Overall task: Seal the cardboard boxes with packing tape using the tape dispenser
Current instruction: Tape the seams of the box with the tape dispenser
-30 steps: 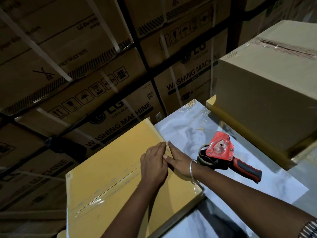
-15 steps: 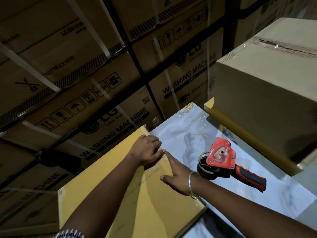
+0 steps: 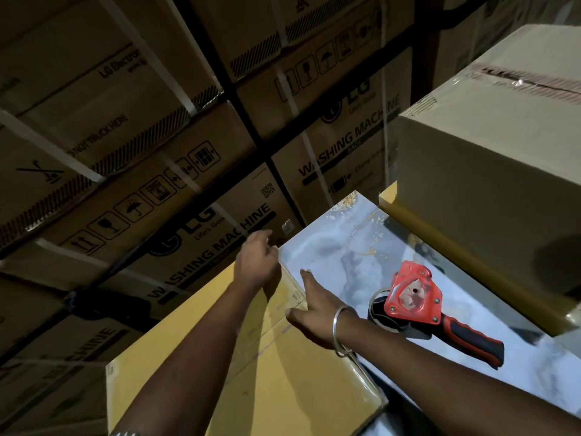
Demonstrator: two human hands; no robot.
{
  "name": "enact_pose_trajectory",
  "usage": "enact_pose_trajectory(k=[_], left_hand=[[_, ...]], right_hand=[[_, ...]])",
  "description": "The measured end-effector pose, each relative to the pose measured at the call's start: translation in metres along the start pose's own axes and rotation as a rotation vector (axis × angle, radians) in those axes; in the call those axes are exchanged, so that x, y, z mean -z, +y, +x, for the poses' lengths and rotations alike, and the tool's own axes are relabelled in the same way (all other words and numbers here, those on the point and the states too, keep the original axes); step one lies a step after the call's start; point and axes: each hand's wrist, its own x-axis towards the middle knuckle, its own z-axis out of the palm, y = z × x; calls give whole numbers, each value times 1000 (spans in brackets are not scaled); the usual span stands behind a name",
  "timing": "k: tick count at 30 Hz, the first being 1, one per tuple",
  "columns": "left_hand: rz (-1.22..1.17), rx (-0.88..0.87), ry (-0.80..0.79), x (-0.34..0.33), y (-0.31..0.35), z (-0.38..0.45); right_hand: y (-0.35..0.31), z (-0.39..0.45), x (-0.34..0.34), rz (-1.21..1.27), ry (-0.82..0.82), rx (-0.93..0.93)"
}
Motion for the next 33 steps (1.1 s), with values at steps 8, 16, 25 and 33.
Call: enact_pose_trajectory(k=[8,16,25,33], left_hand=[[-177,212,-67,4,-27,24],[-133,134,-243,9,-42,46],[615,-198,-447,17,-3,62],[985,-92,-722,-18,37,44]], right_hand=[[0,20,-13,21,-67,-44],[-2,20,-9,-14,-58,-48],[2,20,-11,-7,-64,-52],[2,21,-12,-13,-23,-17]])
